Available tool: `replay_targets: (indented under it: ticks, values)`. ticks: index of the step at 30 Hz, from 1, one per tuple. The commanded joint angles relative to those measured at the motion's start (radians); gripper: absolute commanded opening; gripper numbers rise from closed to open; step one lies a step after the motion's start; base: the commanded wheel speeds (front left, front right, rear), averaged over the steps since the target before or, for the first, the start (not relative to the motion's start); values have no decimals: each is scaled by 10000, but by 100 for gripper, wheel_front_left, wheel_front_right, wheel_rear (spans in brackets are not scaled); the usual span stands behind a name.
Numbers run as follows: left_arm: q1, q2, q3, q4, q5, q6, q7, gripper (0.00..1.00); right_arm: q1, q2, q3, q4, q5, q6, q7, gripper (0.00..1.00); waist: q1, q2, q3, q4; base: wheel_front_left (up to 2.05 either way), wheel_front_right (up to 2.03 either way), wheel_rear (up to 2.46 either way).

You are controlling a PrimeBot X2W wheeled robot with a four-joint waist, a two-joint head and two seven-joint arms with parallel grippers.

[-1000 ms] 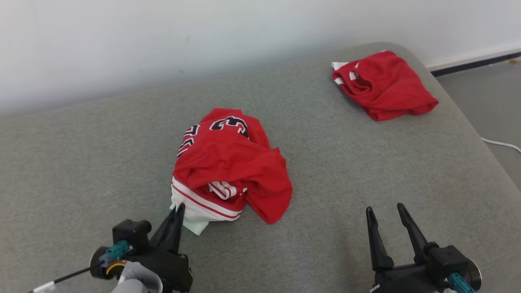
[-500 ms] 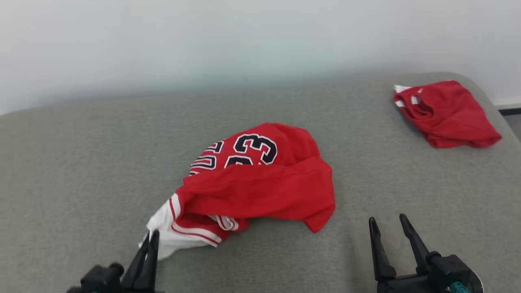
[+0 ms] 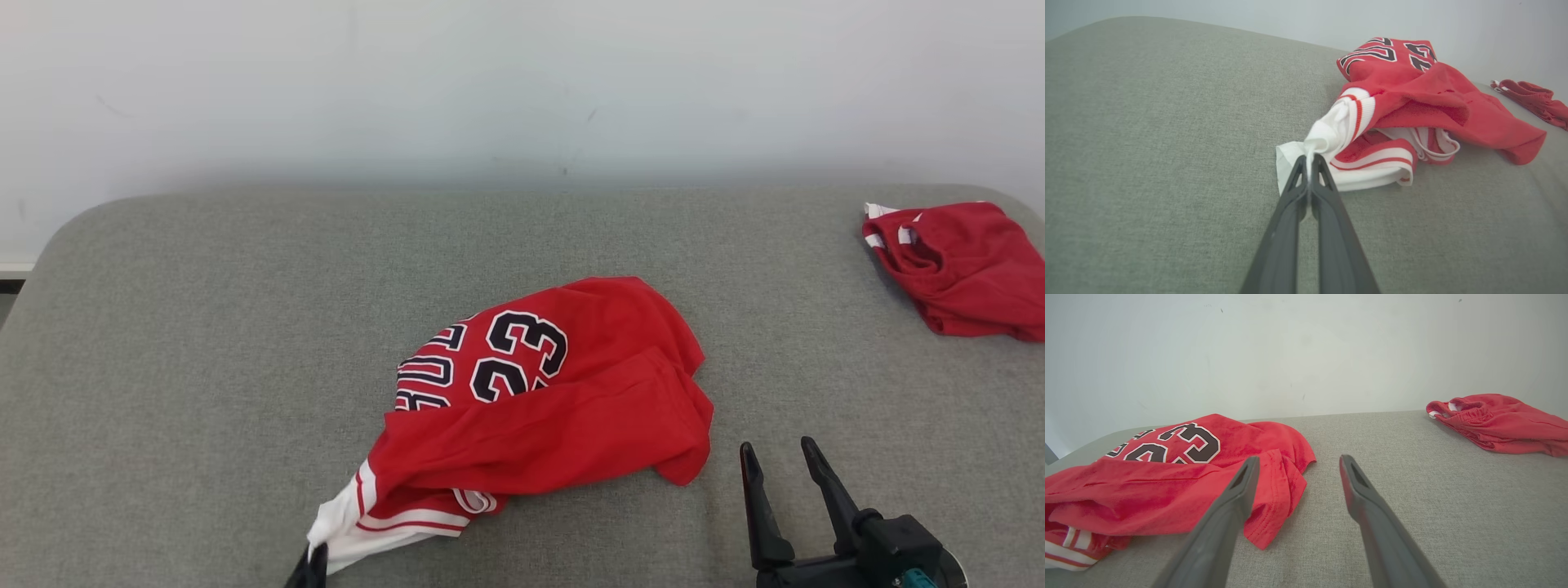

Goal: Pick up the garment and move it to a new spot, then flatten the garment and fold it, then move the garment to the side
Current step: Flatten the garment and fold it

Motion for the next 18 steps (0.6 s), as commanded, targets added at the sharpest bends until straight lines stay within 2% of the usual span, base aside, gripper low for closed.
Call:
replay_targets:
  ticks: [1, 2, 11, 18]
  values:
    - [-214, -29, 187, -242, 203, -30, -28, 96, 115, 30, -24, 21, -40, -29, -1, 100, 1, 0, -75, 20, 0, 0, 0]
    - [-255, -80, 283, -422, 285, -80, -26, 100, 120, 30, -32, 25, -45, -29, 1, 100, 1, 0, -94, 17, 0, 0, 0]
    - [130, -492, 1411, -2422, 987, -201, -27, 100, 154, 29, -142, 13, 10, -27, 1, 100, 1, 0, -138, -54, 0, 0, 0]
    - [243, -750, 2453, -2689, 1449, 49, -28, 100, 33, 31, -127, 87, 49, -29, 1, 100, 1, 0, -93, -239, 0, 0, 0]
